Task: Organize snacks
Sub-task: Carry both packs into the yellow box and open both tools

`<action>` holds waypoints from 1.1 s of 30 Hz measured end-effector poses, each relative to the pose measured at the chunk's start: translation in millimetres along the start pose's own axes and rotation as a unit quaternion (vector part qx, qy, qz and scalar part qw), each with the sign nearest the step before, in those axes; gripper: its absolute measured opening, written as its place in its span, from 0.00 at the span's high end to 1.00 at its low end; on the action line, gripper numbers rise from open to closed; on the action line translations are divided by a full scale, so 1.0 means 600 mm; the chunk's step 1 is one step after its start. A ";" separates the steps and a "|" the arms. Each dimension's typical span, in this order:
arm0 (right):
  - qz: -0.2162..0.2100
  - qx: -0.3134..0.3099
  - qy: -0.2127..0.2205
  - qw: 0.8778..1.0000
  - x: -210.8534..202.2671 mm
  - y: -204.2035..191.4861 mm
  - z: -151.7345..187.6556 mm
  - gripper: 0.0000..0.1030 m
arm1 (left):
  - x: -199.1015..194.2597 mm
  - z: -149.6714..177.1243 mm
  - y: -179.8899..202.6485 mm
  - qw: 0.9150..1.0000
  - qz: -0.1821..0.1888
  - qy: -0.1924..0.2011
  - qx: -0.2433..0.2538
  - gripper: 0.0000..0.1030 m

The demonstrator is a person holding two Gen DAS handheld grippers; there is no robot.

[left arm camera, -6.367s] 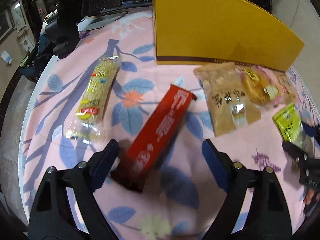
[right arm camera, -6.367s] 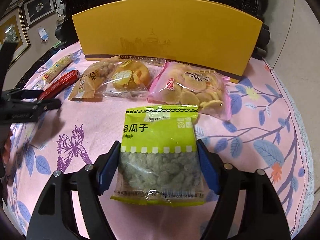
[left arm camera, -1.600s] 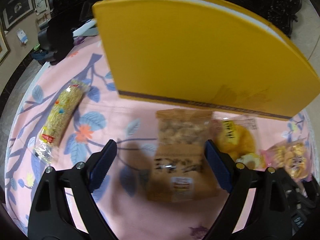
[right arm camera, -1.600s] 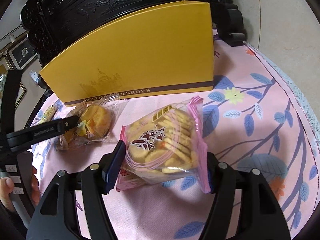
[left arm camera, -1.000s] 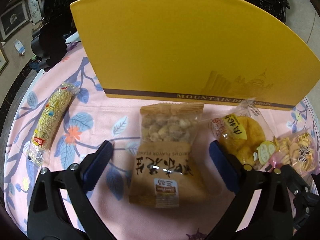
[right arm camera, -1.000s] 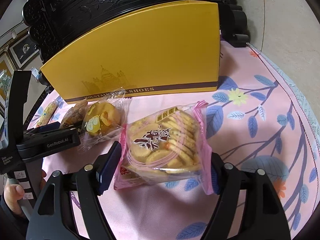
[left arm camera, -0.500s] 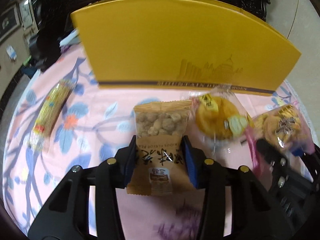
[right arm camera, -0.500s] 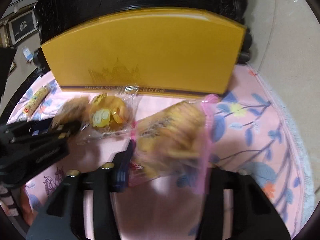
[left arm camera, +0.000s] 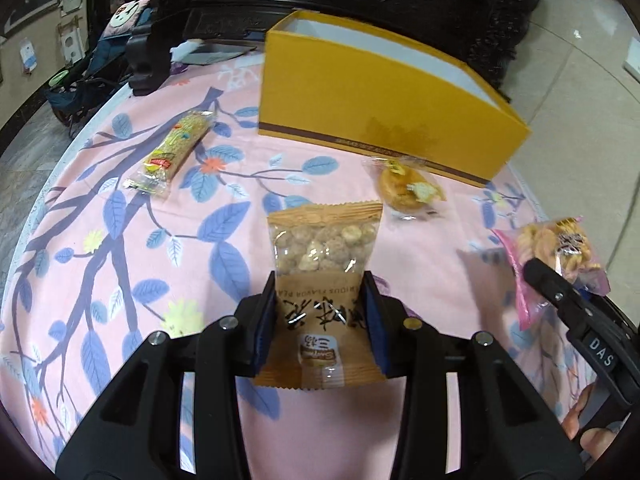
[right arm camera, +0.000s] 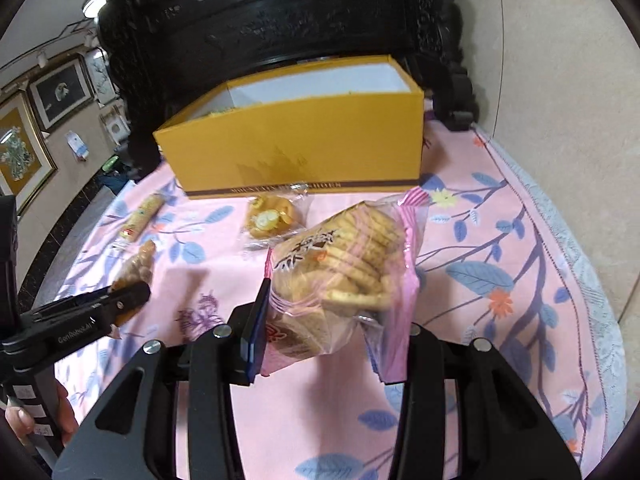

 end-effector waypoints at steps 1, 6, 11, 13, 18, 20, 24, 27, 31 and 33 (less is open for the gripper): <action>-0.002 0.000 0.003 1.000 -0.005 0.000 -0.001 0.59 | -0.010 0.002 0.011 1.000 0.002 0.003 0.004 0.61; -0.009 0.005 0.008 1.000 -0.011 0.006 -0.005 0.59 | -0.033 -0.005 0.043 0.999 -0.003 0.020 0.028 0.61; -0.018 0.004 0.005 1.000 -0.004 0.008 -0.020 0.59 | -0.038 -0.033 0.064 0.999 -0.001 0.024 0.040 0.61; -0.022 -0.006 0.010 1.000 -0.002 0.004 -0.050 0.59 | -0.040 -0.065 0.071 0.998 -0.002 0.028 0.047 0.61; -0.036 -0.017 0.023 0.999 0.019 -0.011 -0.143 0.59 | -0.040 -0.188 0.082 0.997 -0.004 0.052 0.057 0.61; -0.042 -0.014 0.021 0.999 0.038 -0.014 -0.190 0.59 | -0.022 -0.243 0.083 0.997 -0.010 0.053 0.054 0.61; -0.029 -0.017 0.033 0.999 0.068 -0.015 -0.273 0.59 | 0.016 -0.332 0.085 0.996 -0.029 0.061 0.052 0.61; -0.022 -0.016 0.039 0.999 0.085 -0.013 -0.312 0.59 | 0.043 -0.368 0.079 0.997 -0.027 0.056 0.043 0.61; -0.023 -0.018 0.045 0.999 0.099 -0.015 -0.337 0.59 | 0.070 -0.391 0.068 0.997 -0.029 0.053 0.041 0.61; -0.023 -0.022 0.047 0.998 0.106 -0.020 -0.345 0.59 | 0.076 -0.397 0.064 0.997 -0.030 0.051 0.040 0.61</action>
Point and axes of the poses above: each gripper's, at about its wrist camera, not at the fingertips, and x roughly the way its jaws point, y to its right, z to its underside, the point moved 9 cm from there along x, roughly the way its jaws point, and after that the axes turned 3 degrees about z, right-handed, at the moved point
